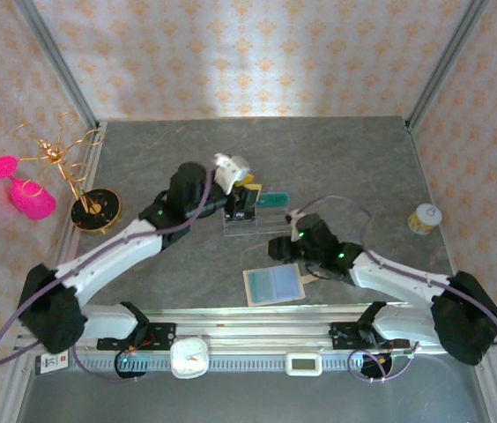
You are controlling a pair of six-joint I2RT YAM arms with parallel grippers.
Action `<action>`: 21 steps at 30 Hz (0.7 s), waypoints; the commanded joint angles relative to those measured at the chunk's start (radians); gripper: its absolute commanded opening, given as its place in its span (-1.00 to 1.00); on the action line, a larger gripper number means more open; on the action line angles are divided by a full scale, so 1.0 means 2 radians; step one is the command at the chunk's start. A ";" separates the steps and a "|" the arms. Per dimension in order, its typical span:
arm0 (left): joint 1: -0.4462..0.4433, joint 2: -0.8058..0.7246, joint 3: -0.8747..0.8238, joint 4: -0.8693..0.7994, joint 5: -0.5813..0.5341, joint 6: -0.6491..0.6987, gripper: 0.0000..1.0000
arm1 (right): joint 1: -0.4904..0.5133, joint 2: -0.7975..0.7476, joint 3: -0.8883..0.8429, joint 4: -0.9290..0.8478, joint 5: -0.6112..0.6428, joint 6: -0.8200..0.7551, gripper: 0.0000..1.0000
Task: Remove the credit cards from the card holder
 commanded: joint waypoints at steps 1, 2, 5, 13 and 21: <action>0.001 -0.047 -0.095 0.097 -0.022 -0.150 -0.22 | 0.067 0.025 0.019 -0.052 0.084 -0.003 -0.26; 0.001 -0.069 -0.126 0.105 -0.029 -0.169 -0.22 | 0.087 0.032 0.023 -0.059 0.096 0.002 -0.26; 0.001 -0.120 -0.197 0.126 -0.037 -0.214 -0.20 | 0.141 0.055 0.038 -0.086 0.140 0.015 -0.25; 0.001 -0.190 -0.294 0.156 -0.059 -0.274 -0.14 | 0.209 0.120 0.071 -0.124 0.204 0.047 -0.23; 0.000 -0.208 -0.305 0.135 -0.049 -0.277 -0.15 | 0.227 0.192 0.097 -0.146 0.232 0.062 -0.56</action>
